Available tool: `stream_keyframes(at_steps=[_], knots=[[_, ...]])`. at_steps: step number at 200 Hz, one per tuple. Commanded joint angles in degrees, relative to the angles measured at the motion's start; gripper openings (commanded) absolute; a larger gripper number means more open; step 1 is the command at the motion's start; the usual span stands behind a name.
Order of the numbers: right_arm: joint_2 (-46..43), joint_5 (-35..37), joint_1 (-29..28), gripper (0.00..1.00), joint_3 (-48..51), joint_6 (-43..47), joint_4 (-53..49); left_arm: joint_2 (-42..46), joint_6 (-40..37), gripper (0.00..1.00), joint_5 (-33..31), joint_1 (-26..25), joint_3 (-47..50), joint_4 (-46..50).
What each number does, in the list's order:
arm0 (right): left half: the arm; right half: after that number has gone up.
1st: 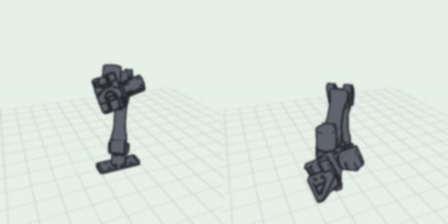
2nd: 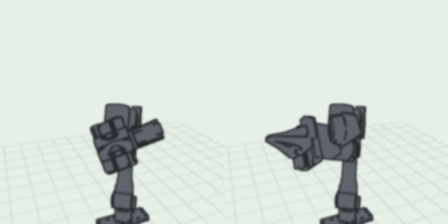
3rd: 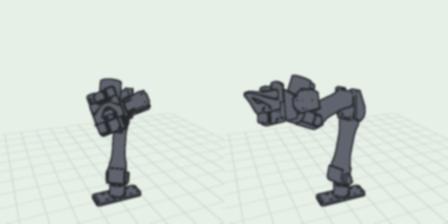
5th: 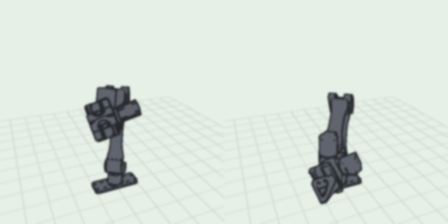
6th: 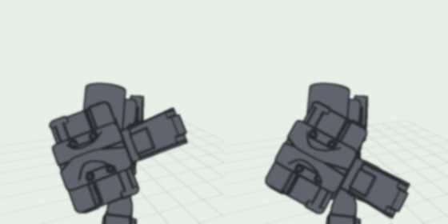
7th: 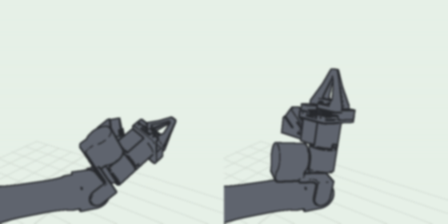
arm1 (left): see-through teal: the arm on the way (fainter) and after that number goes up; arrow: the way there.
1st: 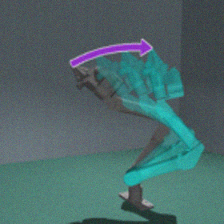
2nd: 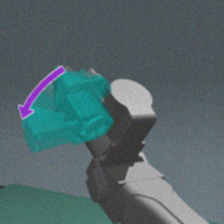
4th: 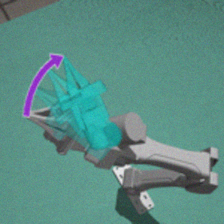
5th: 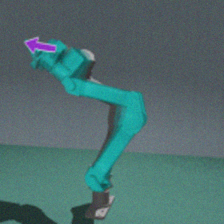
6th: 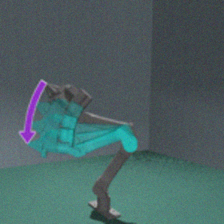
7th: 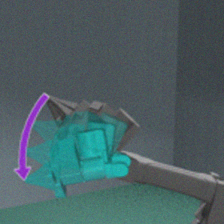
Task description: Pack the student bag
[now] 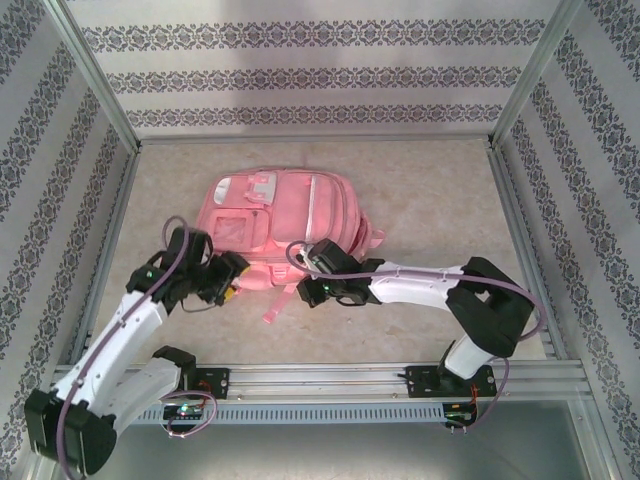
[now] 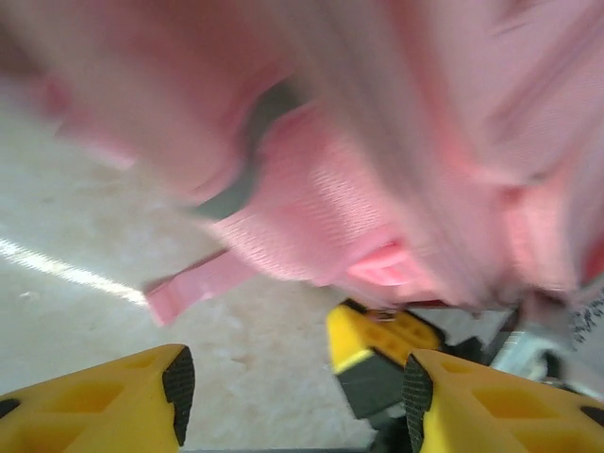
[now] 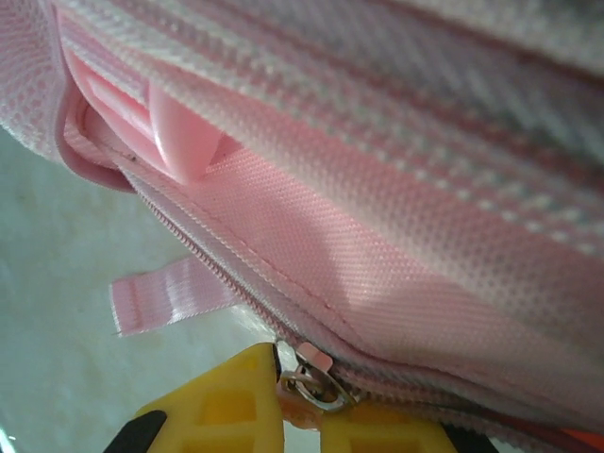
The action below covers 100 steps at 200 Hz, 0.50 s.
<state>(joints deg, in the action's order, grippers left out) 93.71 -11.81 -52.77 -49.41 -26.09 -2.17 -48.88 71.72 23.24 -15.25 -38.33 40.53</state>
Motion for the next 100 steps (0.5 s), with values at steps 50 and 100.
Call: stream_keyframes(at_steps=[50, 100], knots=[[5.17, -6.80, -0.49, 0.00, -7.56, -6.36, 5.18, -3.25, 5.66, 0.61, -2.78, 4.17, 8.07, -18.16], [5.23, -6.57, -0.49, 0.00, -6.31, -7.04, 5.16, -10.34, 3.09, 0.55, -3.22, 5.13, 7.01, -25.84]])
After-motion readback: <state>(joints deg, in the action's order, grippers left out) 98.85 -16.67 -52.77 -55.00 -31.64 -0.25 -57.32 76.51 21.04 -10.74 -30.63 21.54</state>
